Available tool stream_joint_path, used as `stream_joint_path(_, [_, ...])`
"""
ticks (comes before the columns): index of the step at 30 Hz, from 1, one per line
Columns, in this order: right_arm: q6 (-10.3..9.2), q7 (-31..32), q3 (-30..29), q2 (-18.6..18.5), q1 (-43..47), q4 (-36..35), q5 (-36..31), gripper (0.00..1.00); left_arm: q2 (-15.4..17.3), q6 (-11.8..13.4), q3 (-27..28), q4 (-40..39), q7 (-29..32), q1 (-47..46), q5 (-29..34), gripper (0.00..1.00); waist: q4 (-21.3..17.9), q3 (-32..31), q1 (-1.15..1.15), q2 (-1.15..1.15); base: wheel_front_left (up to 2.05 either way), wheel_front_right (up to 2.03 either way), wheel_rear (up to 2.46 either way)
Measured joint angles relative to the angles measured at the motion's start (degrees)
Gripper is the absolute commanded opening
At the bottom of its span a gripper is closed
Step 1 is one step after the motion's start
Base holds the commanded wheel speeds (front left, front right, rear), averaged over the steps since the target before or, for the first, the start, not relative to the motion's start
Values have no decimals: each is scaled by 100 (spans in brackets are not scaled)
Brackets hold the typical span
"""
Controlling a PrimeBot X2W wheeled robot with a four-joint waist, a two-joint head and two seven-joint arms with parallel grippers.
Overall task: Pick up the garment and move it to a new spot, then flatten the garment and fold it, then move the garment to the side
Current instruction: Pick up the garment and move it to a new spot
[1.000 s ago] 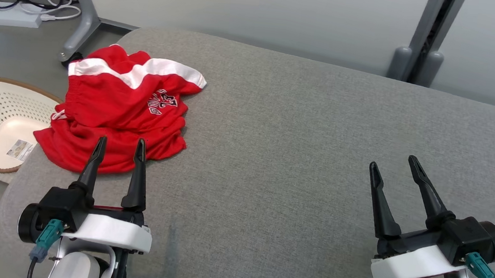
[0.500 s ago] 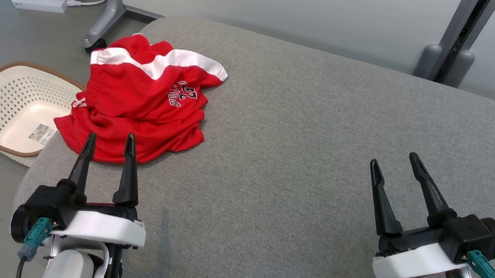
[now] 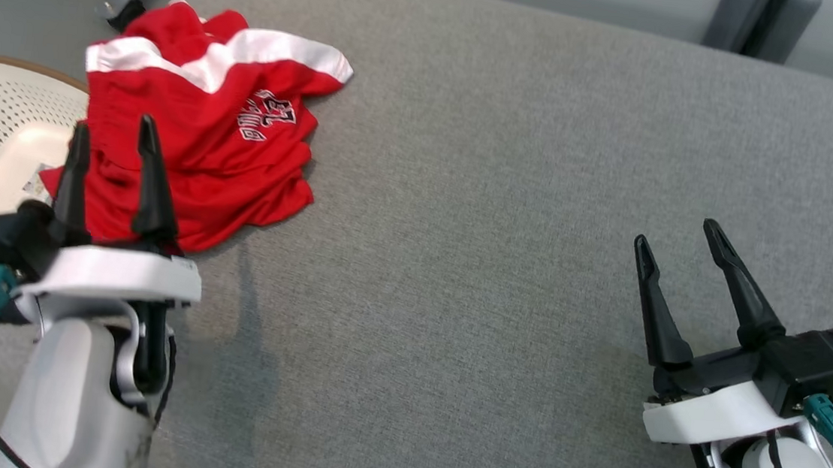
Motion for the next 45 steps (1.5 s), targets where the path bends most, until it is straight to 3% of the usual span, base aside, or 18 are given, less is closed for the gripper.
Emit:
stream_joint_path(12, [0, 1, 253, -197, -457, 33, 16, 100, 29, -26, 544, 1939, 1, -1706, -56, 100, -293, 806, 0, 0, 0, 0, 0])
stream_joint_path(21, [0, 0, 357, -232, -467, 164, 116, 100, 711, 360, 407, 3585, 565, -2847, 303, 100, -463, 895, 0, 0, 0, 0, 0])
stream_joint_path(28, [0, 0, 383, -180, -552, 177, 144, 100, 813, 198, 163, 4290, 1258, -3197, 377, 100, -546, 920, 0, 0, 0, 0, 0])
stream_joint_path(33, [0, 0, 408, -157, -559, 182, 162, 100, 929, 158, 78, 4547, 1283, -3318, 401, 100, -603, 920, 0, 0, 0, 0, 0])
stream_joint_path(34, [0, 0, 408, -158, -561, 182, 168, 100, 933, 158, 63, 4586, 1225, -3318, 410, 35, -613, 921, 0, 0, 0, 0, 0])
stream_joint_path(35, [0, 0, 404, -160, -564, 182, 176, 100, 933, 158, 52, 4612, 1150, -3317, 412, 0, -621, 920, 0, 0, 0, 0, 0])
stream_joint_path(40, [0, 1, 393, -152, -555, 209, 189, 100, 962, 147, 46, 4674, 637, -3306, 404, 0, -644, 839, 0, 0, 0, 0, 0])
stream_joint_path(45, [0, 1, 356, -92, -482, 232, 207, 100, 868, -83, 158, 4634, 190, -3237, 210, 0, -649, 652, 0, 0, 0, 0, 0])
